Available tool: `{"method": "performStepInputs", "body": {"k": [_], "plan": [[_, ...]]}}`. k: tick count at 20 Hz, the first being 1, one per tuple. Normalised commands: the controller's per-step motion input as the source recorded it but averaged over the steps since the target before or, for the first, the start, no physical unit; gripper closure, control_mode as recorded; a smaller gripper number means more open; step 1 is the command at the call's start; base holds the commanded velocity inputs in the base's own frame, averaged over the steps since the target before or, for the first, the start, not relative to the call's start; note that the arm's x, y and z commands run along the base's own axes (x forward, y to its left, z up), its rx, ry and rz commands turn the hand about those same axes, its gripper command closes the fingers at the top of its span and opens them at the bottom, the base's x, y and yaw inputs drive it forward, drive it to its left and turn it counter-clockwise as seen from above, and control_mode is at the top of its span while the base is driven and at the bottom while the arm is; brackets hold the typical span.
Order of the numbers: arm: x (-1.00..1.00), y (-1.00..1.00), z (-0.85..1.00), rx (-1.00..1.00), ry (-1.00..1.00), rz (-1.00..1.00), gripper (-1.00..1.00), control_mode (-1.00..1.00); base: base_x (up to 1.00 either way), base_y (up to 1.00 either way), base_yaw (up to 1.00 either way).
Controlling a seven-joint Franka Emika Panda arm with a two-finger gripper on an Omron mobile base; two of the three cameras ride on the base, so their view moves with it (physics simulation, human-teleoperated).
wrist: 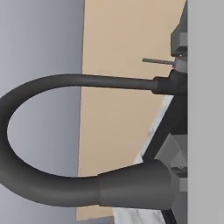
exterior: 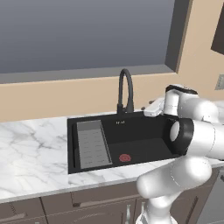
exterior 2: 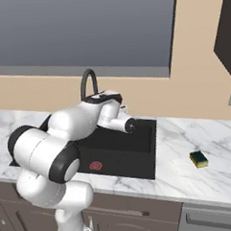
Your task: Soak the sponge with water for a few seconds and then drop it inside the sink.
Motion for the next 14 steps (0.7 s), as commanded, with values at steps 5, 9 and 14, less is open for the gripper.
{"method": "performStepInputs", "body": {"k": [5,9,14], "plan": [[0.13,0.01,0.00,0.00,-0.01,0.11,-1.00,-1.00,0.00,0.00,0.00],[0.23,0.09,-0.03,0.00,-0.03,0.03,-1.00,-1.00,0.00,0.00,0.00],[0.31,0.15,-0.13,0.00,-0.07,0.00,-1.00,-1.00,0.00,0.00,0.00]]}}
